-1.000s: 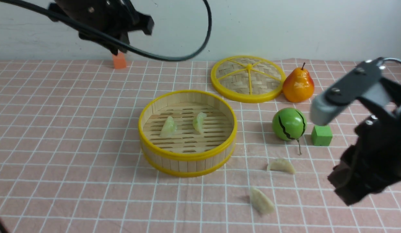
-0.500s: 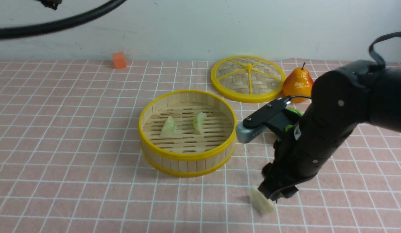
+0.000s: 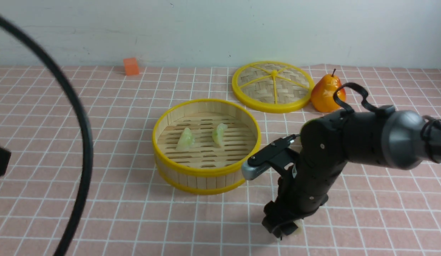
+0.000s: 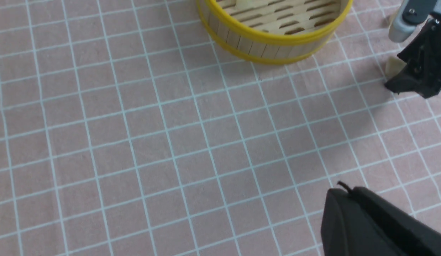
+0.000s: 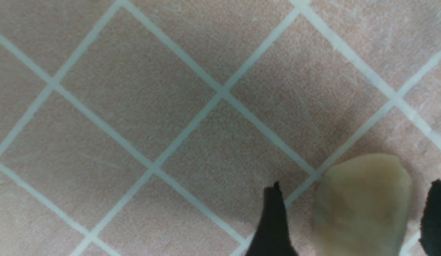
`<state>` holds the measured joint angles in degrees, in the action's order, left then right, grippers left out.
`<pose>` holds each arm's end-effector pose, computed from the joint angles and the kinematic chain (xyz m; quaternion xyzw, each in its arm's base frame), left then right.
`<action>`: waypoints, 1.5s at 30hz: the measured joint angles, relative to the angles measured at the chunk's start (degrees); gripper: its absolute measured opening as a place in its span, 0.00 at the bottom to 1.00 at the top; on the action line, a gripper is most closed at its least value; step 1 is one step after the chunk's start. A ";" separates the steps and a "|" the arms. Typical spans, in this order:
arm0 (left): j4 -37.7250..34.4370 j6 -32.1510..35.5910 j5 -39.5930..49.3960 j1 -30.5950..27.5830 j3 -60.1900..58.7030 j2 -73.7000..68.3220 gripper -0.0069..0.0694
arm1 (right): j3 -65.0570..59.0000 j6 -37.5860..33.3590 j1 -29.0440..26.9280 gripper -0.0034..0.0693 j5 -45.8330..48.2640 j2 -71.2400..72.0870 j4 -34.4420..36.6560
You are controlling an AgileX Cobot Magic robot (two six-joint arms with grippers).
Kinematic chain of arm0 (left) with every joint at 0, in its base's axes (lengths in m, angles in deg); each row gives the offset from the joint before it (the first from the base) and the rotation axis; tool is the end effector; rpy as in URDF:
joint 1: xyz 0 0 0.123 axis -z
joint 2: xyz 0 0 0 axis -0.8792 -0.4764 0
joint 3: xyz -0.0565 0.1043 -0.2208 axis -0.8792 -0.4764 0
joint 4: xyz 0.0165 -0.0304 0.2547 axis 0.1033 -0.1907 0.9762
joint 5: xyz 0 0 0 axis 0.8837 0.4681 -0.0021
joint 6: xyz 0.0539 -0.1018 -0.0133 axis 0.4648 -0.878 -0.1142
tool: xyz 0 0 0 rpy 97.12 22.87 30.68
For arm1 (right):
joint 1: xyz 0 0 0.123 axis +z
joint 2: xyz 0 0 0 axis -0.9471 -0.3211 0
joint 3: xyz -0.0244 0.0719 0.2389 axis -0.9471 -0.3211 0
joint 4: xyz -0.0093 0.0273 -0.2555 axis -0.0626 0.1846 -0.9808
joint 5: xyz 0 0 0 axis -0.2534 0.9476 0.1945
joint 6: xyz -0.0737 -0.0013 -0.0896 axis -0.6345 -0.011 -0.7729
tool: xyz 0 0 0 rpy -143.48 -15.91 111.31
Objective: Put the dumplings into the steamer on the table with the pink tablecloth.
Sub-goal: 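Reach for and grasp a dumpling lying on the table beside the steamer, then place the dumpling in the bamboo steamer basket with the right gripper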
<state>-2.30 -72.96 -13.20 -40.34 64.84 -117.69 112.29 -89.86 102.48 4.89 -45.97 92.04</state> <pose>0.1506 -0.0642 0.3733 0.1250 0.9191 -0.1114 0.3566 0.3103 0.1970 0.1018 -0.2986 0.9470 0.0597 0.1023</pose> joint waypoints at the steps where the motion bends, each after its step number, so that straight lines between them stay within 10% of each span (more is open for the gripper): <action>1: 0.00 0.00 0.00 0.00 -1.38 1.14 0.07 | 0.23 0.15 0.00 0.63 -0.12 -0.32 -0.35; 6: 0.00 0.00 0.06 0.00 -4.93 5.51 0.07 | 0.72 0.34 0.00 0.38 0.31 -0.25 -0.55; 29: 0.00 0.00 -0.20 0.00 -5.21 8.48 0.07 | 50.42 3.63 6.54 0.38 17.27 -15.44 0.66; 45: 0.00 0.00 0.51 0.00 -5.21 8.48 0.08 | 58.29 7.60 6.54 0.43 15.83 -29.28 -1.87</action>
<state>-2.30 -72.96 -12.69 -40.34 59.63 -109.21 170.59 -82.25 109.02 20.72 -75.24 90.17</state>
